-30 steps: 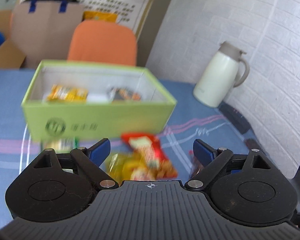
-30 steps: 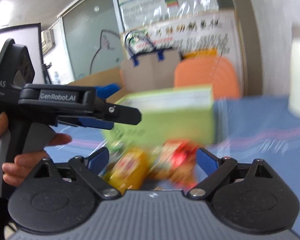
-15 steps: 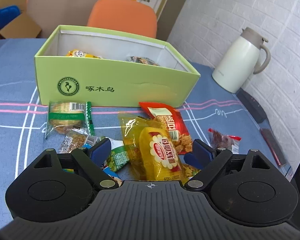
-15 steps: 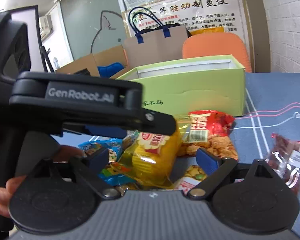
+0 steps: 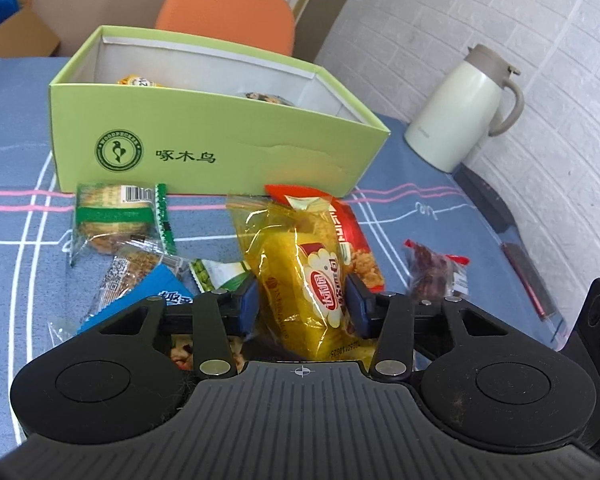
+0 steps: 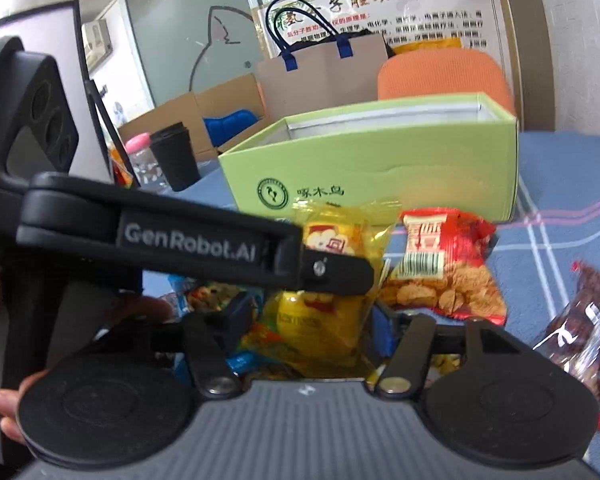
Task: Organize snacks
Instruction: 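Grasp the yellow bread pack with the left tool, then lower the yellow bread pack into the green box and release it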
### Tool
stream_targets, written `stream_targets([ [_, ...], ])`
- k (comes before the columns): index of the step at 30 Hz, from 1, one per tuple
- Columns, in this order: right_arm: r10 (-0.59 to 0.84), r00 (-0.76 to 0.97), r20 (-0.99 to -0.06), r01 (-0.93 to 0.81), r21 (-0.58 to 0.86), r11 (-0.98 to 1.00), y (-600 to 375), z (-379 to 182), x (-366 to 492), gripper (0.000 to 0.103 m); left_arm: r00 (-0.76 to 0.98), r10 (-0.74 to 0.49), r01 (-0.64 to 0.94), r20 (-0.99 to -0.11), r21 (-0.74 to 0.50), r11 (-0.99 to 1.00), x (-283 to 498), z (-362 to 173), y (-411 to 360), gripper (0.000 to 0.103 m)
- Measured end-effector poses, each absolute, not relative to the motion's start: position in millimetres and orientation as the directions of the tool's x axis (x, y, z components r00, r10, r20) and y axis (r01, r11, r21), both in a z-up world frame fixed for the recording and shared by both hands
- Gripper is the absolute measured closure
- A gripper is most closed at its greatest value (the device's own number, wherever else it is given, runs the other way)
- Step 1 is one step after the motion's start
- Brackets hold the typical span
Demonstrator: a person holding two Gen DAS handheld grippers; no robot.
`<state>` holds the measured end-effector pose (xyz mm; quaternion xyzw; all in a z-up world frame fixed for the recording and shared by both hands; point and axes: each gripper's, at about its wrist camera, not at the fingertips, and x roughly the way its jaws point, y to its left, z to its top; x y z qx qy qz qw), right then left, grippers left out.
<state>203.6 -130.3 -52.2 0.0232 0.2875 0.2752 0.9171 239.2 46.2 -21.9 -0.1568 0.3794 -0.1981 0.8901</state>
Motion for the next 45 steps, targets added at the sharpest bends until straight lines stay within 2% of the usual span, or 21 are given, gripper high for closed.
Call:
stream_targets([
  [7, 0.526, 0.722, -0.450, -0.561, 0.065, 0.825, -108, -13, 210, 0.039, 0.696, -0.492, 0.243, -0.523, -0.473, 0.847, 238, 15, 72, 0.079],
  [11, 0.556, 0.733, -0.392, -0.609, -0.012, 0.793, -100, 17, 253, 0.039, 0.754, -0.456, 0.246, -0.472, -0.440, 0.863, 271, 52, 81, 0.079],
  [15, 0.569, 0.715, -0.406, -0.630, -0.023, 0.776, -89, 34, 322, 0.039, 0.798, -0.395, 0.209, -0.456, -0.405, 0.890, 328, 73, 79, 0.079],
  [18, 0.569, 0.689, -0.448, -0.631, 0.014, 0.775, -88, 28, 369, 0.040, 0.786, -0.376, 0.169, -0.490, -0.415, 0.894, 376, 67, 77, 0.079],
  [23, 0.541, 0.642, -0.543, -0.595, 0.093, 0.798, -97, -3, 407, 0.038, 0.686, -0.416, 0.109, -0.597, -0.481, 0.870, 434, 29, 73, 0.080],
  [27, 0.521, 0.629, -0.577, -0.580, 0.099, 0.809, -94, -20, 413, 0.037, 0.674, -0.368, 0.113, -0.641, -0.403, 0.908, 443, 14, 56, 0.079],
  [29, 0.530, 0.628, -0.571, -0.588, 0.098, 0.803, -91, -23, 411, 0.027, 0.678, -0.355, 0.117, -0.643, -0.383, 0.916, 443, 12, 54, 0.073],
  [30, 0.534, 0.628, -0.566, -0.592, 0.098, 0.800, -88, -23, 411, 0.026, 0.683, -0.354, 0.119, -0.639, -0.381, 0.917, 444, 12, 54, 0.062],
  [32, 0.528, 0.639, -0.559, -0.589, 0.084, 0.803, -88, -21, 409, 0.022, 0.699, -0.350, 0.114, -0.623, -0.386, 0.915, 442, 16, 55, 0.051],
  [35, 0.527, 0.668, -0.526, -0.573, 0.089, 0.815, -100, -17, 405, 0.009, 0.720, -0.360, 0.126, -0.593, -0.399, 0.908, 434, 28, 58, 0.047],
  [37, 0.533, 0.681, -0.503, -0.565, 0.102, 0.818, -106, -9, 405, 0.009, 0.745, -0.360, 0.137, -0.562, -0.400, 0.906, 421, 42, 61, 0.045],
  [40, 0.547, 0.712, -0.441, -0.564, 0.106, 0.819, -114, 11, 390, 0.009, 0.791, -0.339, 0.147, -0.509, -0.380, 0.913, 393, 67, 66, 0.033],
  [45, 0.583, 0.741, -0.333, -0.592, 0.084, 0.801, -126, 37, 341, 0.009, 0.838, -0.330, 0.183, -0.434, -0.345, 0.920, 327, 89, 82, 0.031],
])
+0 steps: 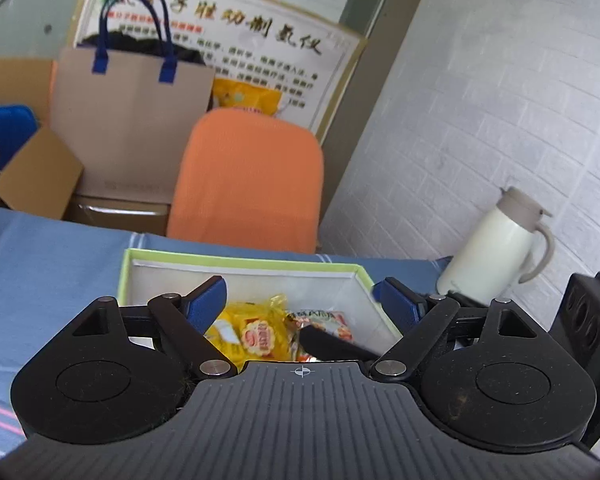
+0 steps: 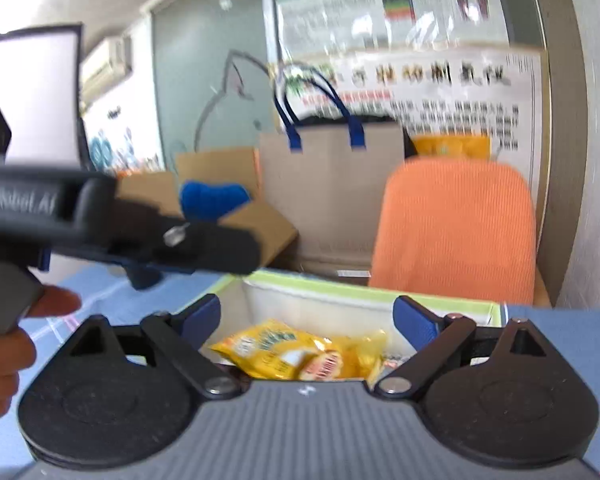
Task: Organize snacks
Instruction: 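Lower the yellow bread pack into the green box and release it, then grasp the green snack pack from the pile with the left tool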
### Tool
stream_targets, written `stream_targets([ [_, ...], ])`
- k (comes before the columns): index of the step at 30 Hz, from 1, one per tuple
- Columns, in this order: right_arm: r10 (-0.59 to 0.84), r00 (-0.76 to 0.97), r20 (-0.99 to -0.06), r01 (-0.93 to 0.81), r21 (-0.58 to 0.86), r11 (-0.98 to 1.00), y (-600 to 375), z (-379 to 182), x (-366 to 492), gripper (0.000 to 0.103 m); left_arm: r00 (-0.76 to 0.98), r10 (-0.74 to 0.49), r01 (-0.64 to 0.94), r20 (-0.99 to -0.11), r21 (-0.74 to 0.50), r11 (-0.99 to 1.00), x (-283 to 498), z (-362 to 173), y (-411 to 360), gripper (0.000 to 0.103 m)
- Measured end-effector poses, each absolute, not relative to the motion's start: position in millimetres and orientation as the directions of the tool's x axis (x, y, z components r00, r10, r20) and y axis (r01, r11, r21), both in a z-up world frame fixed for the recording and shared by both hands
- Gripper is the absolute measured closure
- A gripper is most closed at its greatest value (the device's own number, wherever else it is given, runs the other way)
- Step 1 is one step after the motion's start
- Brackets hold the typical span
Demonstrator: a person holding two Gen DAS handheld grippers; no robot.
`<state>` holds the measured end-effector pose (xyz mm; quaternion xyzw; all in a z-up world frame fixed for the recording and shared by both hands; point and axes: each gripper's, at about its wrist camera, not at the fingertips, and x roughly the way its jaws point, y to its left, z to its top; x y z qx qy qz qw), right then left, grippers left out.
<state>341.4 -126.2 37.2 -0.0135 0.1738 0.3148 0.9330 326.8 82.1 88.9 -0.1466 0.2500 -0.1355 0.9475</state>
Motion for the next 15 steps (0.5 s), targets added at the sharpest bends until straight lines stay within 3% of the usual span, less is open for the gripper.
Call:
stream_targets([
  [5, 0.577, 0.753, -0.317, -0.569, 0.129, 0.812, -152, 17, 271, 0.009, 0.834, -0.333, 0.175, -0.440, -0.360, 0.916, 260, 64, 100, 0.031],
  [11, 0.480, 0.760, -0.438, -0.442, 0.192, 0.876, -175, -31, 193, 0.009, 0.790, -0.334, 0.154, -0.514, -0.360, 0.920, 197, 17, 96, 0.032],
  [15, 0.439, 0.759, -0.482, -0.374, 0.229, 0.899, -181, -44, 147, 0.009, 0.741, -0.413, 0.208, -0.529, -0.404, 0.891, 161, -1, 83, 0.039],
])
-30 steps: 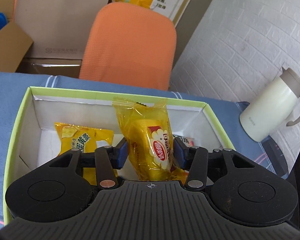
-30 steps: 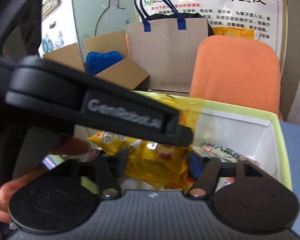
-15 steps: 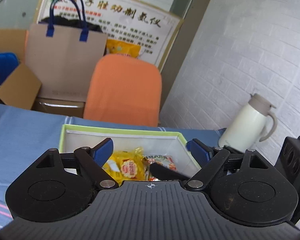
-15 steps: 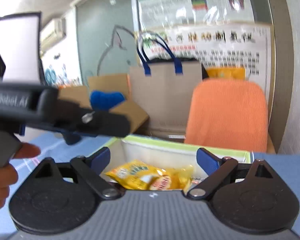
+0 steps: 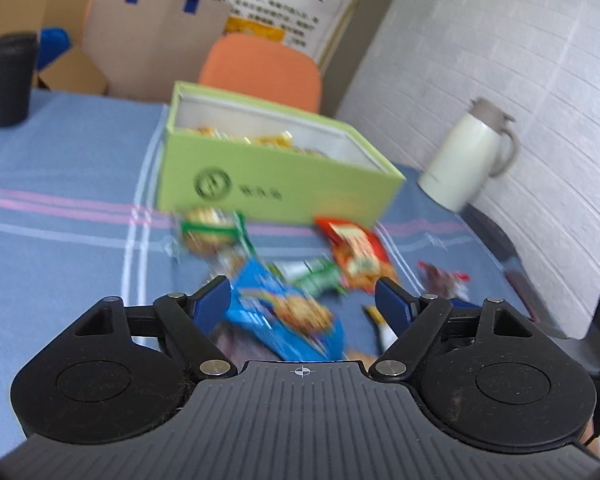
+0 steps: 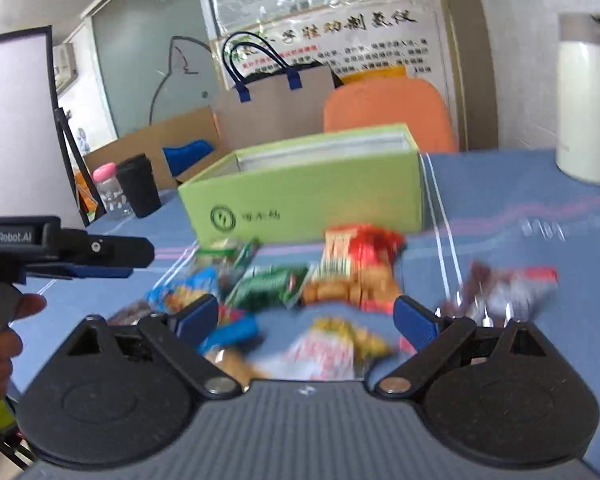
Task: Organize snacks
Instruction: 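Grasp the green snack pack from the pile with the left tool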
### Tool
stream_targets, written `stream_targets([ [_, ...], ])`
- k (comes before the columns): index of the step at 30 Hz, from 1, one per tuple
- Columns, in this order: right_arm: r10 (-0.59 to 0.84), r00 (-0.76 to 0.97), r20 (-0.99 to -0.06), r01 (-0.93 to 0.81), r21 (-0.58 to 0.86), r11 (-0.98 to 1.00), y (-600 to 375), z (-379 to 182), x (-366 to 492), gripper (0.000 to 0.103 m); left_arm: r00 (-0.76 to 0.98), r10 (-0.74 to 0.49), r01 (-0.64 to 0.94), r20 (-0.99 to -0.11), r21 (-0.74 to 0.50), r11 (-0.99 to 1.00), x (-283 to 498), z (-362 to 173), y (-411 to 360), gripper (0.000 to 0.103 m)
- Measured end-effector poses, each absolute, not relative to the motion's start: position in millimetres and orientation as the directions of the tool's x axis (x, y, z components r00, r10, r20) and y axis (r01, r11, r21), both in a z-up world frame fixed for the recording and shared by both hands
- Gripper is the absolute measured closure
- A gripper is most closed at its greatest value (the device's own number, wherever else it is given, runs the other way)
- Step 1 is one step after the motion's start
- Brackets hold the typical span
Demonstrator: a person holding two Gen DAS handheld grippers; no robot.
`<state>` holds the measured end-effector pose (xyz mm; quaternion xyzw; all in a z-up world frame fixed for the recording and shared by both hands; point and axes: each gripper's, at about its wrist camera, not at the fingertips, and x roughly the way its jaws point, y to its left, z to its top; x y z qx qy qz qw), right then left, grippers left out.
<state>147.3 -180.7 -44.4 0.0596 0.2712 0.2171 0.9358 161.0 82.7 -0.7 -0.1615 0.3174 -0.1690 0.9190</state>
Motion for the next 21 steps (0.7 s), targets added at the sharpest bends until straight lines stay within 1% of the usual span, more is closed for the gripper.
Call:
stream_targets([
  [3, 0.506, 0.709, -0.491, -0.444, 0.246, 0.862, -165, -42, 110, 0.009, 0.717, -0.467, 0.277, -0.518, -0.402, 0.872, 137, -1, 73, 0.039],
  [7, 0.560, 0.636, -0.531, -0.536, 0.218, 0.815, -133, -51, 79, 0.009, 0.697, -0.489, 0.319, -0.524, -0.385, 0.866, 121, -4, 68, 0.041],
  [8, 0.562, 0.624, -0.543, -0.546, 0.212, 0.811, -124, -55, 77, 0.009, 0.685, -0.498, 0.318, -0.531, -0.397, 0.861, 120, -7, 68, 0.043],
  [10, 0.564, 0.627, -0.538, -0.567, 0.182, 0.804, -112, -61, 74, 0.009, 0.657, -0.521, 0.323, -0.545, -0.421, 0.848, 120, -11, 67, 0.050],
  [12, 0.550, 0.622, -0.557, -0.577, 0.148, 0.803, -100, -66, 79, 0.012, 0.623, -0.554, 0.354, -0.552, -0.433, 0.829, 120, -13, 63, 0.058],
  [14, 0.537, 0.627, -0.564, -0.581, 0.121, 0.805, -94, -70, 84, 0.024, 0.594, -0.558, 0.370, -0.579, -0.420, 0.829, 123, -14, 58, 0.062],
  [17, 0.516, 0.636, -0.574, -0.570, 0.101, 0.815, -92, -73, 88, 0.025, 0.584, -0.520, 0.391, -0.624, -0.345, 0.853, 131, -17, 49, 0.063],
  [19, 0.512, 0.646, -0.567, -0.556, 0.110, 0.824, -92, -74, 89, 0.025, 0.557, -0.495, 0.387, -0.667, -0.319, 0.865, 140, -23, 46, 0.066],
  [20, 0.510, 0.649, -0.565, -0.551, 0.113, 0.827, -92, -74, 90, 0.025, 0.543, -0.487, 0.385, -0.684, -0.313, 0.868, 143, -28, 44, 0.069],
  [21, 0.509, 0.653, -0.561, -0.548, 0.113, 0.829, -91, -75, 91, 0.024, 0.528, -0.480, 0.380, -0.700, -0.311, 0.871, 145, -32, 44, 0.076],
])
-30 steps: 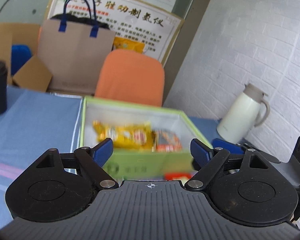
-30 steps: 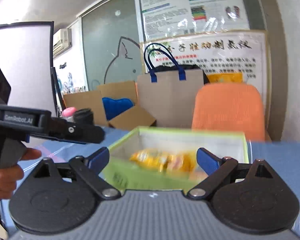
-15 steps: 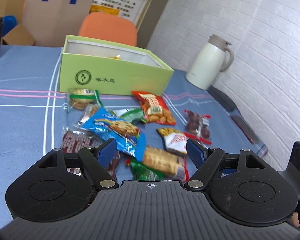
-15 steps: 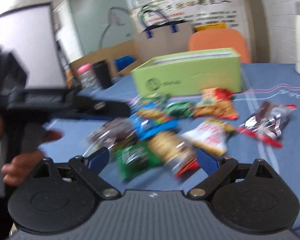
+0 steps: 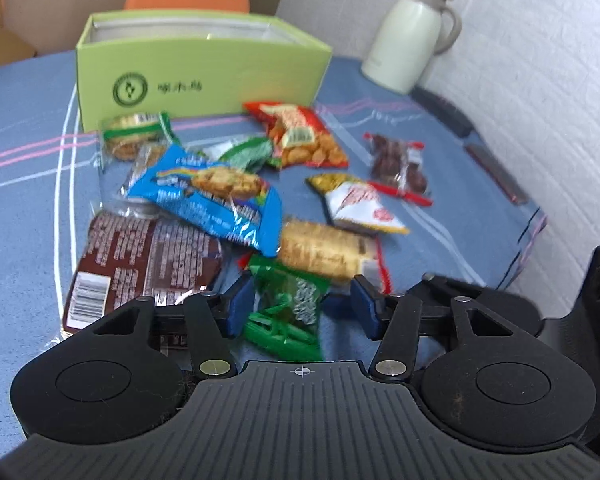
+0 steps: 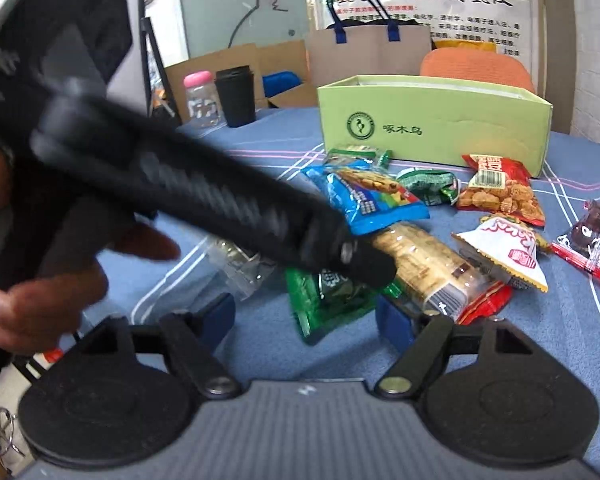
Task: Organize snacks
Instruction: 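Grasp the green snack pack from the pile with the left tool, then place the green pack into the green box and open the left tool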
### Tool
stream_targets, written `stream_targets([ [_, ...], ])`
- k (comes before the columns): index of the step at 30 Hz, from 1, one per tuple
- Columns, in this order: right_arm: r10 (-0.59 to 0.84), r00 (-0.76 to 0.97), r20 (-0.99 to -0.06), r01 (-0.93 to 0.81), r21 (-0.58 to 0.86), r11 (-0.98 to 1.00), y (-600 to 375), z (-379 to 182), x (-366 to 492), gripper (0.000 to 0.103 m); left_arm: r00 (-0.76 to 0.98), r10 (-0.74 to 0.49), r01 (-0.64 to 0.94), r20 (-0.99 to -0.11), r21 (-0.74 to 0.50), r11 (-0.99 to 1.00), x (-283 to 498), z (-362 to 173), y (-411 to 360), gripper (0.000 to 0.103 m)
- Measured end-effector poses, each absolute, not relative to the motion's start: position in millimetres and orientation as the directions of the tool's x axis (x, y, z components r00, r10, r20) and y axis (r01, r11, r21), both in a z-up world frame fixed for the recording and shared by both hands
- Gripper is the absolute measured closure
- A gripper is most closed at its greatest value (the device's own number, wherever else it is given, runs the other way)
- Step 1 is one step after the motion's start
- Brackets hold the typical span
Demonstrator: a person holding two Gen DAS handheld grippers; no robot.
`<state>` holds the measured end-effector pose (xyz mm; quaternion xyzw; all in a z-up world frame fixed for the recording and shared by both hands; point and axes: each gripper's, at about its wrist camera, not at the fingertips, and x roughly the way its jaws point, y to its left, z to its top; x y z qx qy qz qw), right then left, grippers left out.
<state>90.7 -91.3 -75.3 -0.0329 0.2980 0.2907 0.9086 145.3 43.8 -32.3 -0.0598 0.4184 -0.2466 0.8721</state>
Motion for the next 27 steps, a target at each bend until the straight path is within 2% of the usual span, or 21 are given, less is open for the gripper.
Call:
stream_targets([
  [2, 0.503, 0.663, -0.554, -0.547, 0.101, 0.831, -89, -77, 90, 0.022, 0.510, -0.482, 0.374, -0.713, -0.321, 0.870, 144, -40, 45, 0.084],
  [3, 0.495, 0.671, -0.552, -0.543, 0.089, 0.835, -86, -79, 88, 0.022, 0.515, -0.479, 0.369, -0.711, -0.321, 0.872, 141, -41, 47, 0.092],
  [4, 0.490, 0.677, -0.550, -0.542, 0.078, 0.837, -84, -79, 87, 0.024, 0.516, -0.483, 0.363, -0.707, -0.330, 0.871, 138, -42, 49, 0.093],
  [6, 0.490, 0.677, -0.548, -0.539, 0.083, 0.838, -84, -77, 86, 0.035, 0.519, -0.490, 0.324, -0.701, -0.369, 0.871, 135, -42, 56, 0.095],
  [7, 0.502, 0.670, -0.547, -0.540, 0.105, 0.835, -86, -74, 87, 0.040, 0.523, -0.486, 0.308, -0.700, -0.376, 0.874, 133, -41, 58, 0.096],
  [9, 0.521, 0.663, -0.537, -0.548, 0.125, 0.827, -91, -65, 87, 0.040, 0.537, -0.493, 0.289, -0.684, -0.400, 0.870, 129, -34, 63, 0.096],
  [13, 0.509, 0.706, -0.492, -0.550, 0.073, 0.832, -91, -41, 87, 0.040, 0.578, -0.515, 0.290, -0.633, -0.430, 0.855, 132, -10, 65, 0.096],
  [16, 0.510, 0.733, -0.451, -0.560, 0.027, 0.828, -92, -21, 106, 0.040, 0.626, -0.503, 0.303, -0.595, -0.409, 0.861, 146, 13, 59, 0.096],
  [22, 0.518, 0.768, -0.376, -0.580, -0.068, 0.812, -92, 24, 194, 0.040, 0.710, -0.488, 0.309, -0.508, -0.397, 0.864, 228, 62, 61, 0.096],
  [27, 0.524, 0.743, -0.417, -0.599, -0.064, 0.798, -85, 36, 300, 0.040, 0.746, -0.431, 0.258, -0.508, -0.377, 0.890, 323, 76, 64, 0.096],
])
